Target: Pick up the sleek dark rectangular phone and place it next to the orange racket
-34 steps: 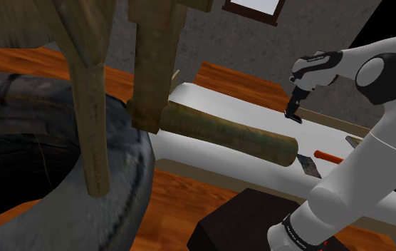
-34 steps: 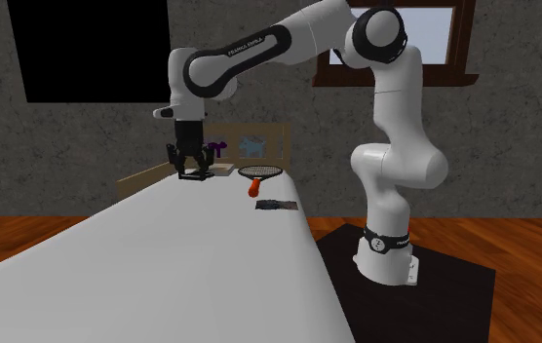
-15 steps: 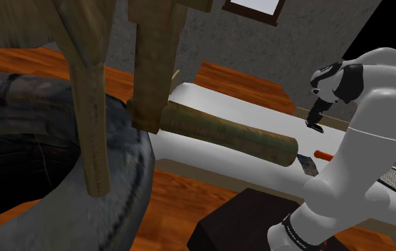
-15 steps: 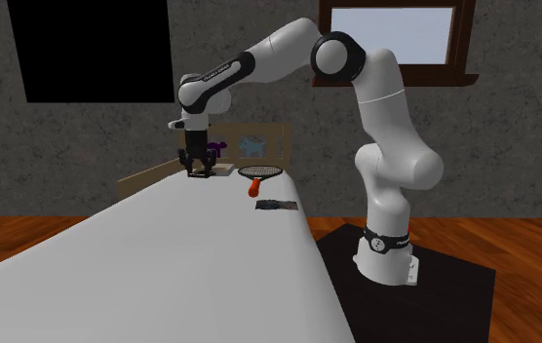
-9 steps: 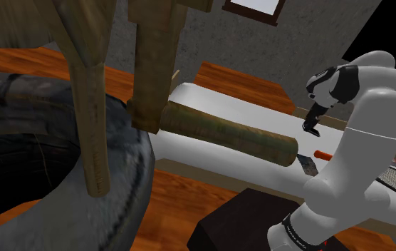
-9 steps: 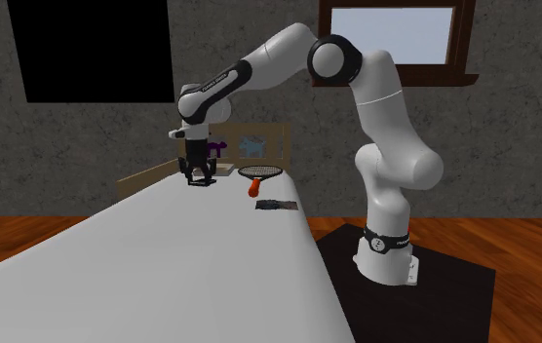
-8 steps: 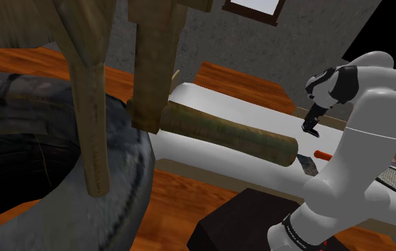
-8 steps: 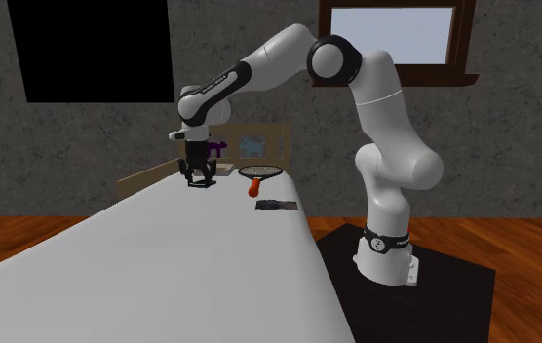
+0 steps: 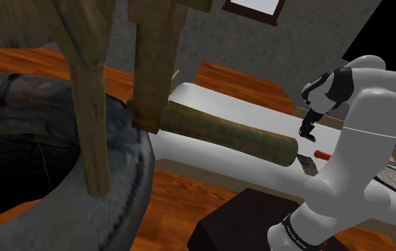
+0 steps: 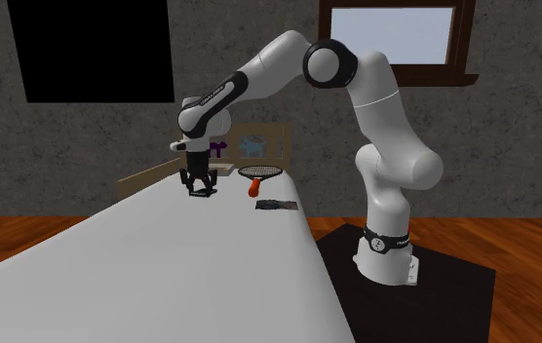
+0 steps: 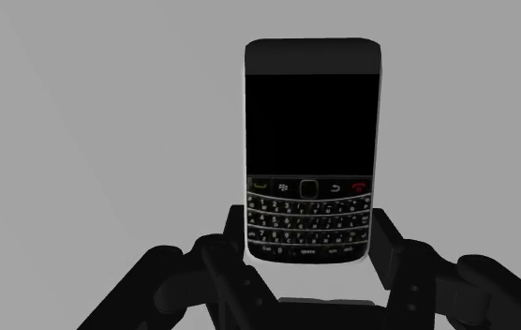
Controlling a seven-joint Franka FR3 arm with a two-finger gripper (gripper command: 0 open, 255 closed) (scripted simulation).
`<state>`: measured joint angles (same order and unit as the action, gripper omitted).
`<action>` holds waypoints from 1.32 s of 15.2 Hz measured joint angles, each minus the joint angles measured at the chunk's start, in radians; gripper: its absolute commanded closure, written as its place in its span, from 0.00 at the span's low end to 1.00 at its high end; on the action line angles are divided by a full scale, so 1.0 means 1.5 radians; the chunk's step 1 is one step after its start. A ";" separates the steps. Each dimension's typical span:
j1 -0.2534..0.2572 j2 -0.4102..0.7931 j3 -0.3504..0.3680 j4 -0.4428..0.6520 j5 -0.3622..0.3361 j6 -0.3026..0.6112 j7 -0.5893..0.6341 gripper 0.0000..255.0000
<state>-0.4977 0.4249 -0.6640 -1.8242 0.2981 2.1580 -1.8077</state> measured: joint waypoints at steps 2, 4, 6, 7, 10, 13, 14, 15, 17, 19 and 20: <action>0.000 0.001 0.000 0.000 0.001 0.001 0.000 1.00; 0.000 0.001 0.001 0.000 0.001 0.001 -0.001 1.00; 0.000 0.001 0.001 0.000 0.001 0.001 -0.001 0.00; 0.000 0.001 0.001 0.000 0.001 0.002 -0.001 0.00; 0.000 0.001 0.001 0.000 0.001 0.002 -0.001 0.00; 0.004 -0.011 -0.005 0.013 -0.010 -0.021 0.007 0.00; 0.007 -0.023 -0.010 0.020 -0.019 -0.037 0.011 0.00; 0.010 -0.031 -0.014 0.031 -0.025 -0.054 0.018 0.00; 0.012 -0.037 -0.016 0.034 -0.031 -0.063 0.020 0.00; 0.012 -0.039 -0.017 0.035 -0.032 -0.065 0.020 0.00; 0.012 -0.039 -0.017 0.035 -0.032 -0.065 0.020 0.00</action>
<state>-0.4793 0.3661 -0.6896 -1.7720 0.2502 2.0598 -1.7770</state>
